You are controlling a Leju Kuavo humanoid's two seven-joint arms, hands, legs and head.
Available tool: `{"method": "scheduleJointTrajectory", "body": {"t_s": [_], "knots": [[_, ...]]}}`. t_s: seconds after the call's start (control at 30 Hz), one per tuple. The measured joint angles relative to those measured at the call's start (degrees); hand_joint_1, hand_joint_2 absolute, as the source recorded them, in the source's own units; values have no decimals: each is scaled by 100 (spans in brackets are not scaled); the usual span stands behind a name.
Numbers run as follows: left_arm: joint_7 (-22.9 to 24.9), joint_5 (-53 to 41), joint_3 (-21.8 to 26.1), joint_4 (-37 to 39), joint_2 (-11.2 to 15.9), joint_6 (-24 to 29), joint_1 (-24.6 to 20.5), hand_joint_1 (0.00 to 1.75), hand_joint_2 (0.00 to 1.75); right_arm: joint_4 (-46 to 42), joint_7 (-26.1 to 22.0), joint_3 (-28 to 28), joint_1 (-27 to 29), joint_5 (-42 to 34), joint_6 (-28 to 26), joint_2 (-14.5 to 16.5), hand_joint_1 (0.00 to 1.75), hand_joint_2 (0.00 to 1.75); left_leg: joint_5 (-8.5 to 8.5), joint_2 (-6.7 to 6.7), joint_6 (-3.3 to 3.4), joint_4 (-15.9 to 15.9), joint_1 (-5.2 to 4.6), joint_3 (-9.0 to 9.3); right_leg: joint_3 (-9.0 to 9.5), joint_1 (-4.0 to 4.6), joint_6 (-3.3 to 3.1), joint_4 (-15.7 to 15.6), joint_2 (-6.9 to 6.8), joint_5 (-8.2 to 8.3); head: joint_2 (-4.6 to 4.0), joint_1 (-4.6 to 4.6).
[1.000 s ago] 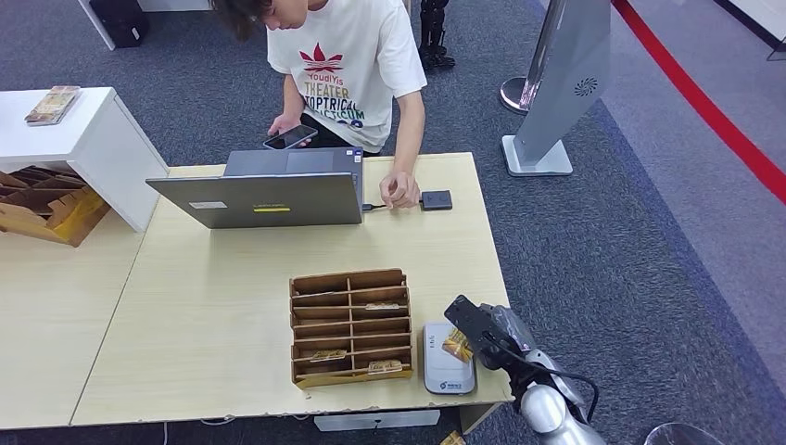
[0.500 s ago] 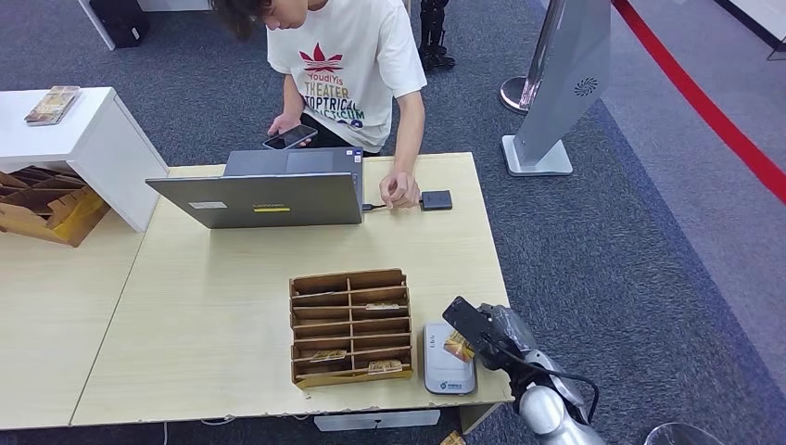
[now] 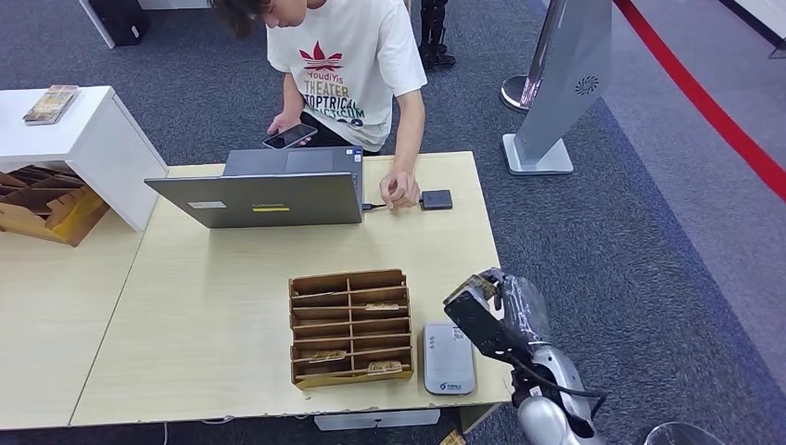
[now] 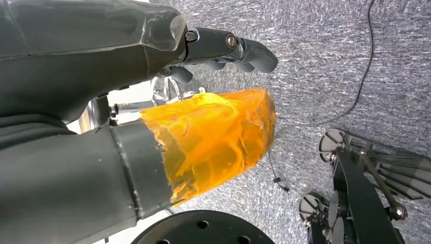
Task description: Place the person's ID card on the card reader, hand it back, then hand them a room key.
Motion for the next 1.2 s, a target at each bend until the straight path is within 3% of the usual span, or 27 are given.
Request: {"method": "scheduleJointTrajectory", "body": {"t_s": [0.13, 0.27, 0.73, 1.03, 1.2], "knots": [[-17, -148, 47, 0, -50, 39, -1, 0, 0, -882, -637, -58, 167, 31, -984, 248, 175, 175, 0, 0, 0, -1, 1, -2, -2, 1, -1, 0, 0, -1, 0, 0], [-38, -297, 63, 0, -69, 41, -14, 0, 0, -1445, -991, -95, 208, -69, -1366, 424, 175, 175, 0, 3, 0, -1, 1, -3, -2, 0, -1, 0, 2, -2, 0, 1], [-78, -679, 63, 0, -63, -75, -92, 0, 0, -1062, -1219, 276, -951, -392, -970, 769, 175, 175, 12, 3, -3, -1, 4, -7, -3, 5, -12, 3, 2, 10, 0, 1], [-70, -1085, 43, 0, -34, -212, -196, 0, 0, 466, -774, 707, -2578, -300, -455, 1114, 175, 175, 22, 2, -15, 0, 19, -8, -7, 17, -18, 5, 5, 16, 0, 2], [-57, -1109, 26, 0, -27, -218, -229, 0, 0, 946, -729, 772, -2927, -291, -442, 1233, 175, 175, 22, -2, -17, 0, 20, -11, -7, 18, -18, 5, 1, 16, 0, 1]]}}
